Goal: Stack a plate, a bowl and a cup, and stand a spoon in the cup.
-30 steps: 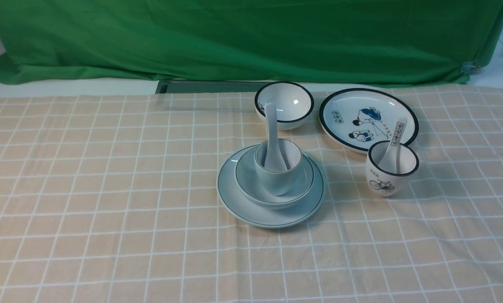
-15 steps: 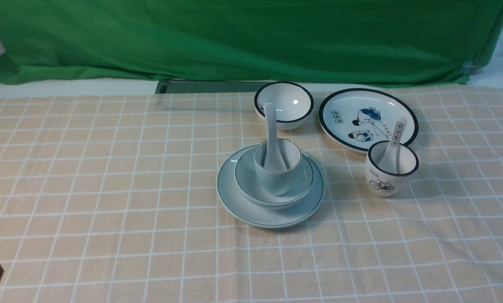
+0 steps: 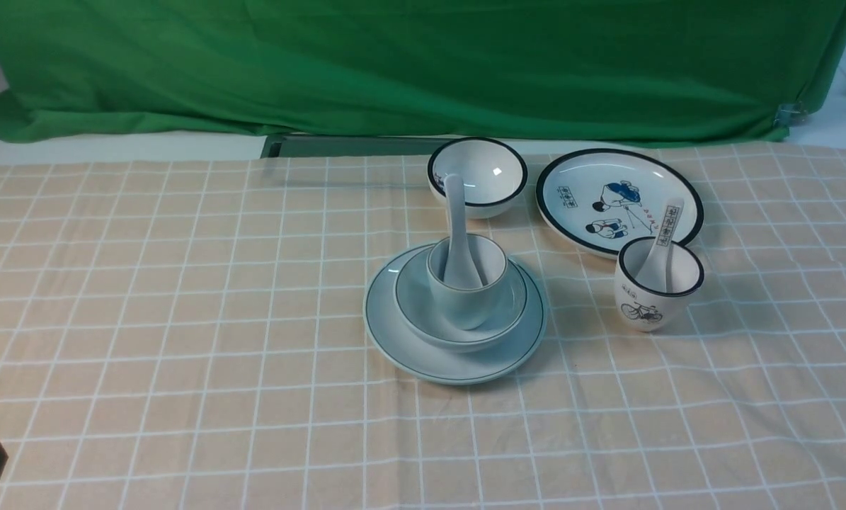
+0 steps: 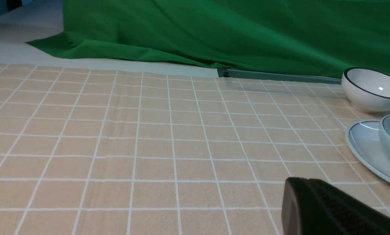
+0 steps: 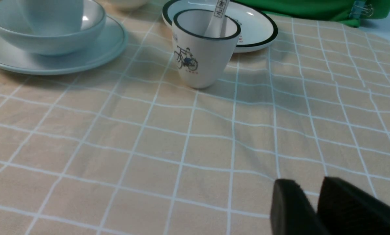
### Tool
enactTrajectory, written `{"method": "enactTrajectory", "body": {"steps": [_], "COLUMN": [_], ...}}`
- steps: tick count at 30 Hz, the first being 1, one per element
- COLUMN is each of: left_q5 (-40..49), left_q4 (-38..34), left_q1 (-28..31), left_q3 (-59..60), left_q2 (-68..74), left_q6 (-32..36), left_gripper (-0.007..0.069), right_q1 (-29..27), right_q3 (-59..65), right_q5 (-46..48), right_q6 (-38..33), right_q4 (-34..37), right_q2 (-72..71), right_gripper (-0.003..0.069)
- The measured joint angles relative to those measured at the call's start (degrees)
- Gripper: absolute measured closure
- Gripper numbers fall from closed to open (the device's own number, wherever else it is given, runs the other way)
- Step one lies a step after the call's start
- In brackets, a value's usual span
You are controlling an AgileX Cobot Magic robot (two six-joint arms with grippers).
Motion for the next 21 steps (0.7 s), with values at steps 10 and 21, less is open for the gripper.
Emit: {"method": "enactTrajectory", "body": {"steps": [10, 21], "left_q5": [0.05, 0.05], "left_q4": [-0.02, -0.02], "left_q1": [0.00, 0.00], "left_q3": [0.00, 0.00], "left_q2": [0.00, 0.00], "left_q6": [0.00, -0.04], "left_gripper": [0.0622, 0.0622], "right_q1": [0.00, 0.00], "right_q3": [0.00, 0.00], "right_q5": [0.00, 0.00], "right_q6": [0.00, 0.00], "right_q4": [0.00, 0.00], "right_q2": [0.00, 0.00], "right_gripper": [0.0460, 0.0442]}}
